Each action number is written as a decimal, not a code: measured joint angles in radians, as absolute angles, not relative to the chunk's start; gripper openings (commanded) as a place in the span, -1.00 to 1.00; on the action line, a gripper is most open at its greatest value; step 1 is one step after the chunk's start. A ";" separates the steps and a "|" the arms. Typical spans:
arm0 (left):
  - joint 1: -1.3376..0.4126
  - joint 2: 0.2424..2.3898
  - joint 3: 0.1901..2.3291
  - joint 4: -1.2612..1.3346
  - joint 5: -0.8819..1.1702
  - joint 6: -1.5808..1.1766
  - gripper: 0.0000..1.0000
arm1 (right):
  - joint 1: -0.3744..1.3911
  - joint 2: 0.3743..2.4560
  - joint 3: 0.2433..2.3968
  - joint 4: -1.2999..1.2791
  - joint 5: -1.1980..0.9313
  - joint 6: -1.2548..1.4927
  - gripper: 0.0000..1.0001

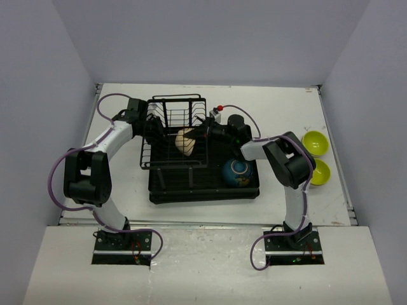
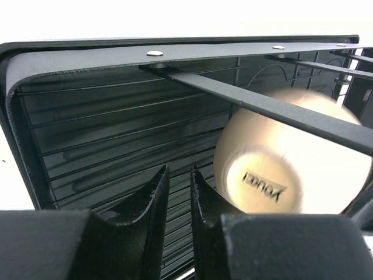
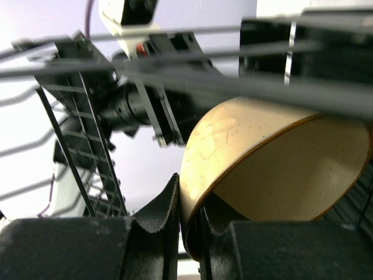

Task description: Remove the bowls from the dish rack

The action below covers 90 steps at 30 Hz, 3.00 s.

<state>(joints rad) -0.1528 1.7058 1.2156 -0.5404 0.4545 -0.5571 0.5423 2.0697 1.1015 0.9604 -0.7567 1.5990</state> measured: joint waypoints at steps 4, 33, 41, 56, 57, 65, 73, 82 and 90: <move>-0.153 1.705 1.216 -0.540 0.460 -0.557 -0.54 | 0.537 2.021 1.048 0.949 -0.802 1.586 -1.00; -0.153 1.705 1.215 -0.540 0.458 -0.558 -0.53 | 0.075 1.737 1.724 -0.691 -0.220 0.546 -1.00; -0.153 1.705 1.215 -0.539 0.457 -0.562 -0.53 | 0.062 1.818 1.569 -0.848 0.072 0.461 -1.00; -0.153 1.705 1.215 -0.539 0.457 -0.563 -0.18 | 0.056 1.864 1.365 -0.838 0.245 0.437 -1.00; -0.153 1.705 1.215 -0.539 0.457 -0.564 -0.15 | 0.056 1.876 1.365 -0.837 0.245 0.435 -0.99; -0.153 1.705 1.214 -0.539 0.457 -0.564 0.06 | 0.065 1.908 1.374 -0.827 0.245 0.425 -0.37; -0.153 1.702 1.212 -0.540 0.458 -0.561 0.22 | 0.130 1.905 1.407 -0.841 0.232 0.432 0.31; -0.154 1.681 1.196 -0.545 0.474 -0.556 0.16 | 0.213 1.782 1.610 -0.987 0.219 0.456 0.46; -0.160 1.625 1.135 -0.538 0.502 -0.555 -0.23 | 0.355 1.467 1.544 -1.064 0.091 0.482 -1.00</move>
